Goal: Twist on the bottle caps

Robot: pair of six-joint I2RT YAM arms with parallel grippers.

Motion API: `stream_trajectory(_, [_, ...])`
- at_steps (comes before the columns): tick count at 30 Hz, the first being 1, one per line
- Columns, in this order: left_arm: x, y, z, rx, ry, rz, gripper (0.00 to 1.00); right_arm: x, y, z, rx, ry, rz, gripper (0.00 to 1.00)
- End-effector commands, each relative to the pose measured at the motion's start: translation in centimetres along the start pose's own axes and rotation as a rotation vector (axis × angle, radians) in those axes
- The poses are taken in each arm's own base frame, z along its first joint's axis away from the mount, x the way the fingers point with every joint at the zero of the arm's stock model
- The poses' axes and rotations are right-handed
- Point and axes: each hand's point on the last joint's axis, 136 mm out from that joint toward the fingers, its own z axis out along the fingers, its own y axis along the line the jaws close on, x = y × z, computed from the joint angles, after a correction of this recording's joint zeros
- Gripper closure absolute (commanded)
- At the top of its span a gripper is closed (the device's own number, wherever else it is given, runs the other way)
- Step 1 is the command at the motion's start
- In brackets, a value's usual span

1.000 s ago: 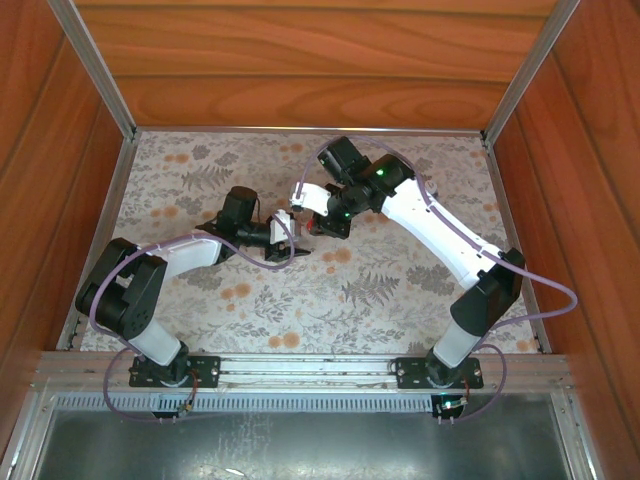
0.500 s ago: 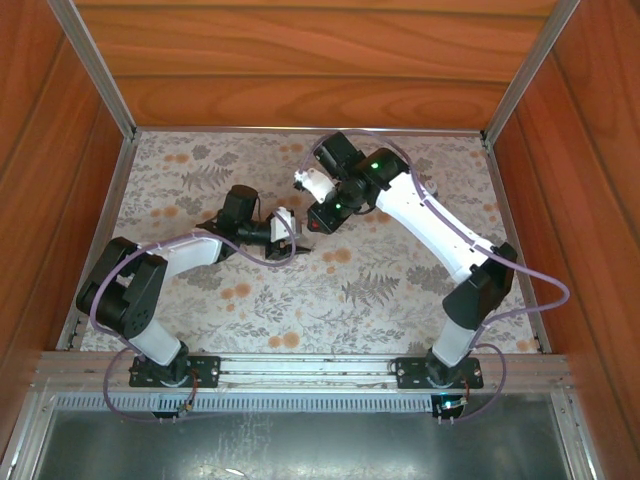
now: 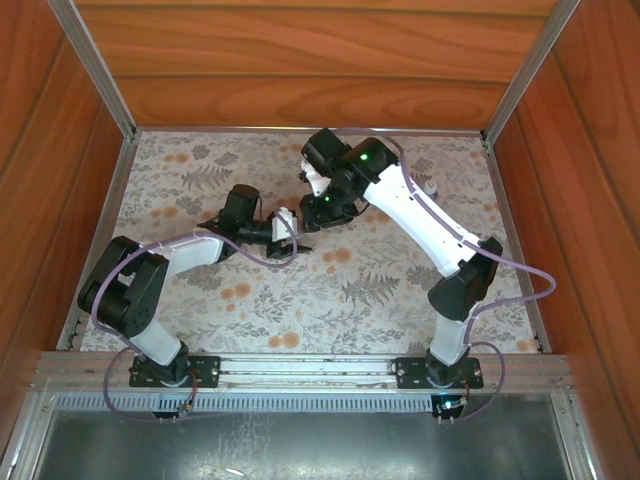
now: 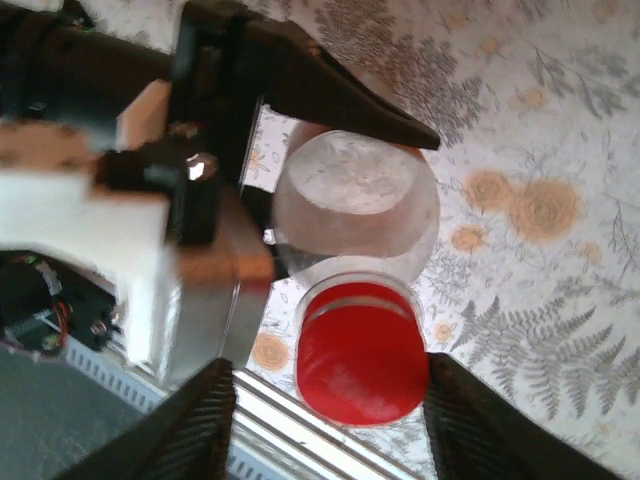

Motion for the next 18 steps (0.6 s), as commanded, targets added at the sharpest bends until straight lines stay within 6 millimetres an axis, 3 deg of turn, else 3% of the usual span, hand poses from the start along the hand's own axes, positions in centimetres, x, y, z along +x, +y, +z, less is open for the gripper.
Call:
stream_trajectory(1, [0.3,-0.7,0.1,0.033,-0.006,-0.005,0.41,1.2,1.9,-2.6,-0.075,-0.067,-0.396,0.41])
stream_trajectory(5, [0.1,-1.1,0.1,0.052,-0.021,-0.006,0.41,2.6,2.5,-3.7,-0.104,-0.156,-0.777,0.40])
stream_trajectory(8, [0.1,-1.2,0.1,0.057,-0.024,-0.008,0.41,2.4,2.7,-3.9,-0.084,-0.204,-0.975,0.40])
stream_trajectory(18, [0.0,-1.5,0.0,0.065,-0.031,-0.011,0.41,0.7,1.3,-2.1,-0.014,-0.188,-1.128,0.44])
